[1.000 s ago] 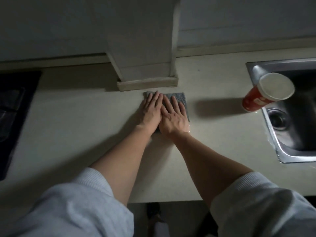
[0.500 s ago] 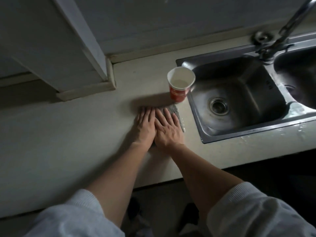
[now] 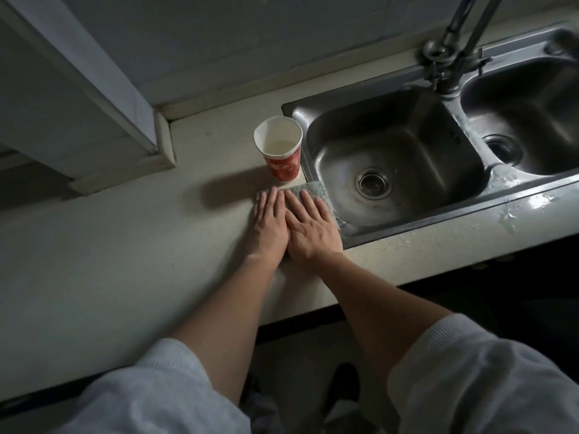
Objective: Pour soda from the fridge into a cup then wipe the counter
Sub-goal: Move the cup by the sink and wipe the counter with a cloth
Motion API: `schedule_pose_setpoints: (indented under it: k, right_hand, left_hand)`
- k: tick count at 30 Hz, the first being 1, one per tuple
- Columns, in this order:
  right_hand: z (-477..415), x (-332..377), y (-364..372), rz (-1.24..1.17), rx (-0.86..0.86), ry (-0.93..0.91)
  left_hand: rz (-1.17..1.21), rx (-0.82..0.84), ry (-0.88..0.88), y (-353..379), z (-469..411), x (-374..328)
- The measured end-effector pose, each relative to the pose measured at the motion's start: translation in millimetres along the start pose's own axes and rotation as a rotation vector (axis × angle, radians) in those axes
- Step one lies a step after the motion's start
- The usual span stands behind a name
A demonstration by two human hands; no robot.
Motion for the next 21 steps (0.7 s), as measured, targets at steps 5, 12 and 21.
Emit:
schedule_pose_setpoints:
  k: [5,12,21]
  right_hand:
    - [6,15,-1,-0.026,0.096,-0.040]
    - [11,94,-9,-0.101,0.239,-0.151]
    - [-41,136,-21,-0.109,0.436,-0.082]
  left_hand:
    - [0.009,0.056,-0.058,-10,18,7]
    - [-0.032,0.196,-0.171,-26,68,77]
    - [0.018,0.163,-0.172,-67,83,166]
Point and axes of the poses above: each hand's wrist, its own z-axis away from the middle knuckle, its own y-axis out of the palm, x = y × z, the point moved 8 cm from there along -z, towards the middle knuckle, and after that the axes turned 2 degrees about z, right-handed, at the moved point
